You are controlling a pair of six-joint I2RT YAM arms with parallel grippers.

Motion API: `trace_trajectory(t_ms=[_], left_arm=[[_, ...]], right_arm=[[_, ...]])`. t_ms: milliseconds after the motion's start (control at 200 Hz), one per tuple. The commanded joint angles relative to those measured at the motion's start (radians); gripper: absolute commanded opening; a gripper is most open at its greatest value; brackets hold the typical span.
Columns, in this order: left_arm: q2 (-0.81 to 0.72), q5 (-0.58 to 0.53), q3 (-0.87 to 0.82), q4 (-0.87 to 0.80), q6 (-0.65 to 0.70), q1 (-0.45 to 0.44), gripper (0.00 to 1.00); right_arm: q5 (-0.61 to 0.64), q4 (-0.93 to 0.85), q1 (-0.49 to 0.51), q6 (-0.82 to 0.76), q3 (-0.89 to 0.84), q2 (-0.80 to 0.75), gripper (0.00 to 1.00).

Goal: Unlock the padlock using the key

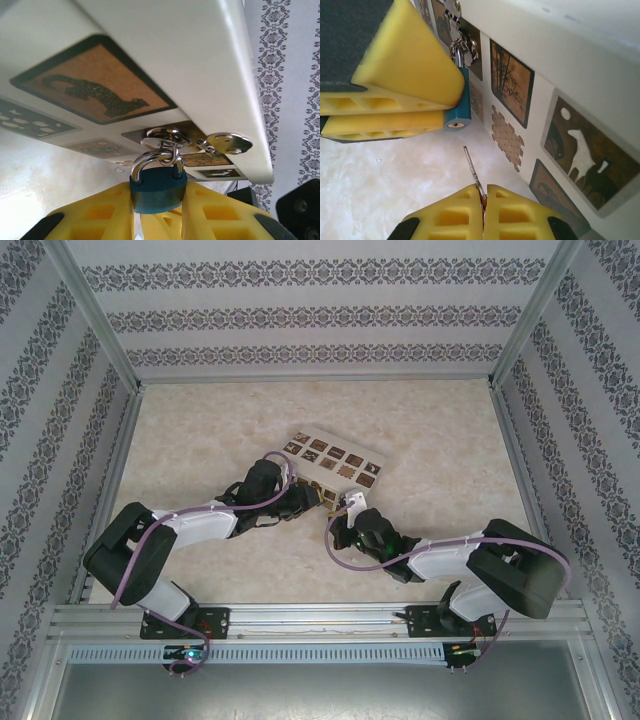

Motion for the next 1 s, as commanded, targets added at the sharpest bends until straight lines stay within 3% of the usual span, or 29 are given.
trace_trajectory(t_ms=[0, 994], left_arm=[[0.000, 0.010, 0.025, 0.088, -0.006, -0.019, 0.26], [0.013, 0.012, 0.026, 0.096, -0.007, -0.019, 0.26]], right_arm=[[-0.014, 0.054, -0.006, 0.021, 0.021, 0.009, 0.00], [0.009, 0.079, -0.039, 0.081, 0.074, 0.054, 0.00]])
